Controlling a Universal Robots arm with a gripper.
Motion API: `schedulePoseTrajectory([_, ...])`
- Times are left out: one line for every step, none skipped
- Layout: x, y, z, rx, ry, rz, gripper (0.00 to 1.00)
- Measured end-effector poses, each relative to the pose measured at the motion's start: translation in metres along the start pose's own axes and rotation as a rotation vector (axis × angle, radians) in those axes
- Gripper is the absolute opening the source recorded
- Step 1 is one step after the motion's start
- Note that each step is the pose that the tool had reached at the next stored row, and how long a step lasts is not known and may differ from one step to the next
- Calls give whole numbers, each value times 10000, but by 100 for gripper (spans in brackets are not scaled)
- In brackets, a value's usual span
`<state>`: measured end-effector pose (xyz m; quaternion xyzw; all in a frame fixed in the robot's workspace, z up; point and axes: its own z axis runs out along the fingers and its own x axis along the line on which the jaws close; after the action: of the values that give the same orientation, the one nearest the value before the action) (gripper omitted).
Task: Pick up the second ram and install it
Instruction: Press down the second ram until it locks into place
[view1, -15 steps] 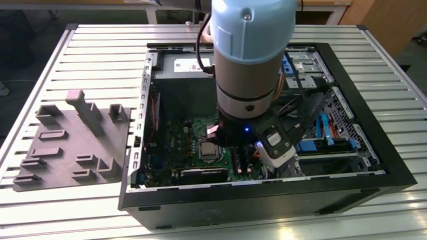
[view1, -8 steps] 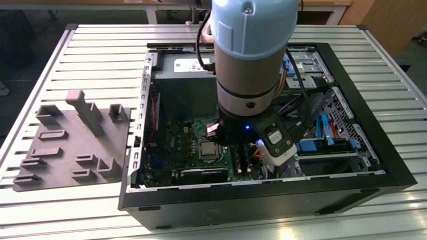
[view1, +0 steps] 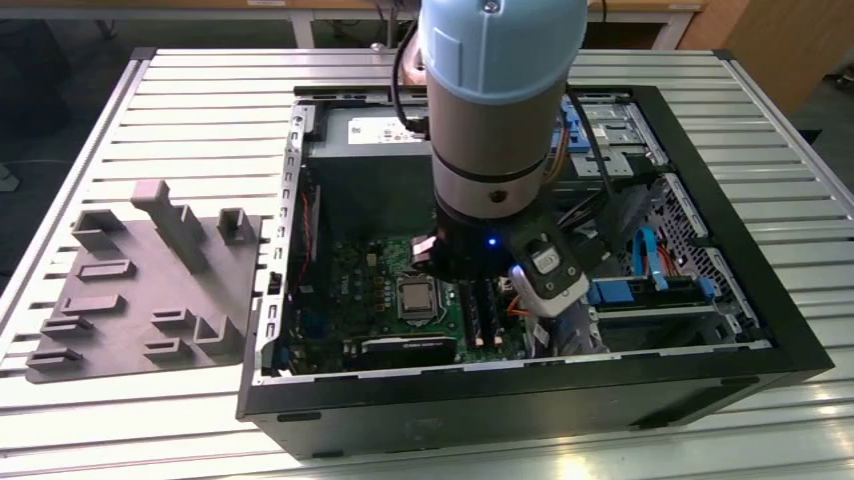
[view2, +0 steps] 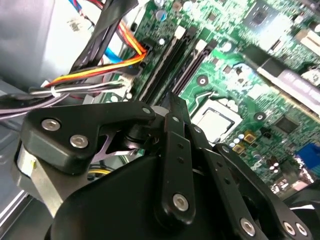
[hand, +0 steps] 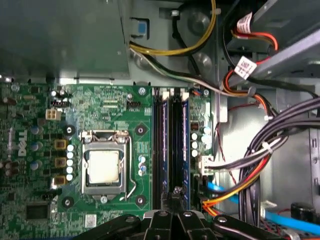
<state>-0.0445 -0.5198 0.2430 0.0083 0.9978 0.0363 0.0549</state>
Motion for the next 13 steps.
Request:
schedulePoseTrajectory([0,17,1,-1,0,0,11])
schedulePoseTrajectory([0,33,2,1,0,0,11])
schedulePoseTrajectory([1,51,4,0,1,0,11])
schedulePoseTrajectory([1,68,5,1,0,0,11])
schedulePoseTrajectory([1,86,6,1,1,0,11])
schedulePoseTrajectory([2,104,7,2,1,0,11])
schedulePoseTrajectory([2,119,9,-1,0,0,11])
schedulePoseTrajectory([1,123,9,0,0,-1,11])
schedulePoseTrajectory([1,123,9,-1,0,-2,11])
schedulePoseTrajectory([2,123,9,0,0,-2,11])
schedulePoseTrajectory([2,123,9,0,0,-1,11])
schedulePoseTrajectory([2,124,9,1,1,-1,11])
schedulePoseTrajectory([2,124,9,1,1,-1,11])
